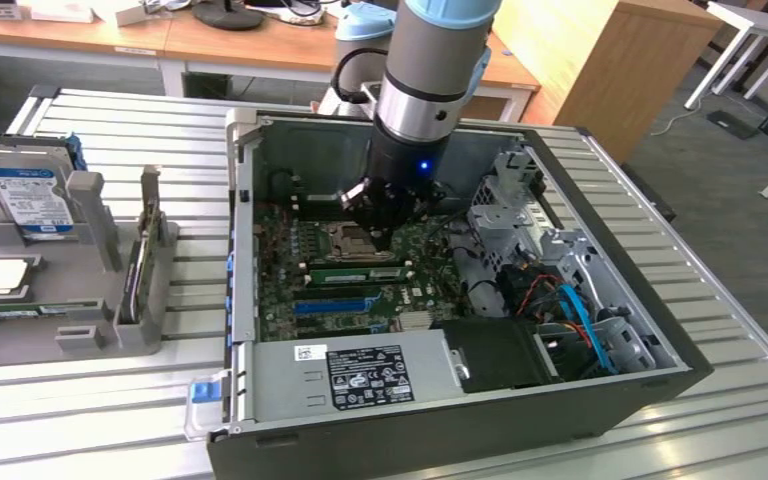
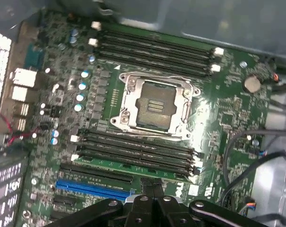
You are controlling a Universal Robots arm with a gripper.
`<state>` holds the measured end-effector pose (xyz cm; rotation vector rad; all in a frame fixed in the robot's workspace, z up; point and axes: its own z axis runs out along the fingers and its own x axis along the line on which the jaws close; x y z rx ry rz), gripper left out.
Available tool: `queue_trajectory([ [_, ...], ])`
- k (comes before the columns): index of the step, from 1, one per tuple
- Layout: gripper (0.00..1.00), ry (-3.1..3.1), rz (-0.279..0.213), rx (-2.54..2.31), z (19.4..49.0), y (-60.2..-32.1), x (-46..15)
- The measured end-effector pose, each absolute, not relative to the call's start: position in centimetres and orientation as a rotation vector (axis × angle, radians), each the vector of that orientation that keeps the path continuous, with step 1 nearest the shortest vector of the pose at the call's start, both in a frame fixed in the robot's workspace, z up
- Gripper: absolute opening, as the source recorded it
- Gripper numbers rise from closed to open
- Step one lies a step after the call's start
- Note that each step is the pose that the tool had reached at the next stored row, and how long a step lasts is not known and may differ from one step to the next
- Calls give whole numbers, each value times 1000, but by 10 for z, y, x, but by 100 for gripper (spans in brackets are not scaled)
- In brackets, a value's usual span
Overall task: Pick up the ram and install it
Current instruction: 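Press down the ram until it locks into place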
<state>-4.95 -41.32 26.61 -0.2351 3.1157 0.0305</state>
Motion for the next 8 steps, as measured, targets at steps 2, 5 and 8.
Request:
queue_trajectory([
  [2,11,3120,30,-153,266,-413,-49],
  [5,11,3123,29,-84,266,-413,-50],
  [8,11,3123,29,-23,266,-413,-50],
])
